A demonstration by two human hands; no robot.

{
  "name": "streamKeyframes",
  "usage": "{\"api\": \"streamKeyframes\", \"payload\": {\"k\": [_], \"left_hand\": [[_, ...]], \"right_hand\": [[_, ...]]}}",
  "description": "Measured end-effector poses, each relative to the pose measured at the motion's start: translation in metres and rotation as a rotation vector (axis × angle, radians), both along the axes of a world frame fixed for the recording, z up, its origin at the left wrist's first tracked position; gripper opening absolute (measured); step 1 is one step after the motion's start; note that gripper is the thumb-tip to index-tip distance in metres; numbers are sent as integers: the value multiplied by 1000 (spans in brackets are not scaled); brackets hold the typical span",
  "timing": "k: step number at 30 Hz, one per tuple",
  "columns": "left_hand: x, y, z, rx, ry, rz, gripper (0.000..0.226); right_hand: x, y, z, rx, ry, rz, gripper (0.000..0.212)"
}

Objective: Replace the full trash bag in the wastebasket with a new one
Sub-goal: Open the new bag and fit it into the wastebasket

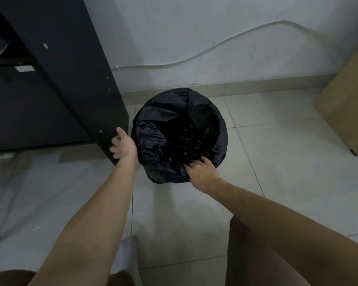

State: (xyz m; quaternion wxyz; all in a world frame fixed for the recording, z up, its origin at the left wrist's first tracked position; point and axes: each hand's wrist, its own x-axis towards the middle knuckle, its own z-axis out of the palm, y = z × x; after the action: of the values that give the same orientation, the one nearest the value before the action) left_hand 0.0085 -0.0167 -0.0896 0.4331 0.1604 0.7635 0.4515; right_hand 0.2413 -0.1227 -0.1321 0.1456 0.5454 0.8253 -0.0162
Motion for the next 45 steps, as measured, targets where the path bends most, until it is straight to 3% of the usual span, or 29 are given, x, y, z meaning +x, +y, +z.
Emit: {"api": "streamKeyframes", "payload": {"k": [2,3,4,7,9,11,14,15,17,20,24,27,30,33,38,41,45], "left_hand": [[17,-23,1,-20,340,90,59],[32,-38,-1,1,354,81,58],[47,-52,-6,13,277,44,61],[71,-71,-16,22,-314,-38,78],[62,-60,-17,94,-504,-80,81],[51,-51,-19,90,-398,-103,77],[50,-60,-25,-122,228,-25,70],[56,-67,-25,-94,290,-52,68],[66,-76,-31,21,121,-112,61],[65,-68,-32,112,-238,46,40],[50,-57,-33,174,-230,-34,35],[37,-47,-32,212,-205,-135,42],[25,-37,-28,235,-174,-236,30],[18,-34,-31,287,-281,-240,17],[9,-19,-37,248,-537,-281,56],[4,-7,-40,214,-544,-365,83],[-4,3,-36,161,-481,-366,91]], "right_hand": [[-4,-1,-1,14,2,-36,54],[-8,-2,-1,24,5,-37,56],[-12,-3,-1,29,12,-34,58],[-27,-7,-6,18,29,-28,59],[-32,-8,-9,7,44,-44,59],[-35,-9,-12,6,61,-53,58],[-41,-12,-15,12,79,-77,54],[-45,-12,-16,8,86,-80,53],[-52,-14,-18,-3,86,-70,50],[-58,-17,-23,-4,77,-47,54],[-54,-22,-15,132,138,-57,107],[-43,-13,-7,187,130,-72,123],[-29,-4,-11,-22,6,-29,116],[-23,-7,-25,-160,-42,20,83],[-33,-14,-39,-180,-13,9,75],[-44,-19,-44,-116,-44,-13,74],[-42,-15,-37,-14,-13,43,63]]}}
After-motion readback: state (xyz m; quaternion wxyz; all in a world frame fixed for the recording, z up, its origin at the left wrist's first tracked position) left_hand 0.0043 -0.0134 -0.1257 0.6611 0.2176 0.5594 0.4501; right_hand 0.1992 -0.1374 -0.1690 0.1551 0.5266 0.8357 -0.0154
